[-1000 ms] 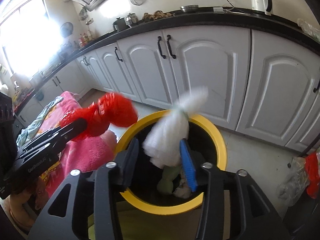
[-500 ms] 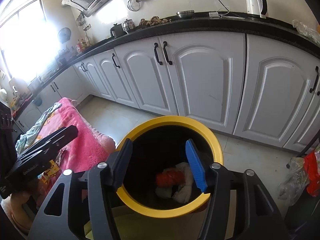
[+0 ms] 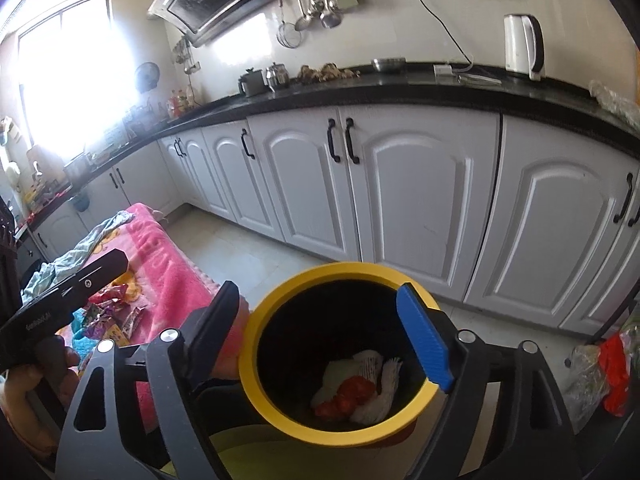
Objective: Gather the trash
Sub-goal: 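Move both tools back over the blanket toward the remaining wrappers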
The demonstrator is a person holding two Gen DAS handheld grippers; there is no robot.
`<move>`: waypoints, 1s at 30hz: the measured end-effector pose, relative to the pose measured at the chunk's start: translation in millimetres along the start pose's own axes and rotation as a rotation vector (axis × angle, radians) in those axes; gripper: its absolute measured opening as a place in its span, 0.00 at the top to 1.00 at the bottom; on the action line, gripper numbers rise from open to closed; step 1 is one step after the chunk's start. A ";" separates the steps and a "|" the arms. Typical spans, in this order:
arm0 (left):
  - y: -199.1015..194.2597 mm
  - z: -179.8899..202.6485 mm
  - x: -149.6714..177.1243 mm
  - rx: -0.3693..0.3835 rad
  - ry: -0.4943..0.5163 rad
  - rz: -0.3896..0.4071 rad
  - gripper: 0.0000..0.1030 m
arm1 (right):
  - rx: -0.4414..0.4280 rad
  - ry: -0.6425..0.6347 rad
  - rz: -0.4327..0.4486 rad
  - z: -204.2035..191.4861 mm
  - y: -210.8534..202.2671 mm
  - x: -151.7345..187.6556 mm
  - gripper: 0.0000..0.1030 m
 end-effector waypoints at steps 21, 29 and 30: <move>-71.3 -76.9 -33.6 -0.076 -0.133 0.143 0.11 | -0.035 -0.139 0.105 -74.6 -26.5 -27.0 0.13; -91.7 -102.4 -39.6 -0.108 -0.174 0.178 0.11 | -0.078 -0.189 0.110 -105.7 -26.8 -30.9 0.13; -93.7 -104.4 -40.1 -0.110 -0.177 0.180 0.11 | -0.083 -0.195 0.110 -109.5 -26.6 -30.8 0.13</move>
Point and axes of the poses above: each gripper's, at about its wrist camera, not at the fingertips, and y roughly the way its jaws point, z to its right, x to its underside, the point moved 7 cm from there along y, roughly the way its jaws point, and after that the axes turned 15 degrees about -y, right-handed, at the moved point
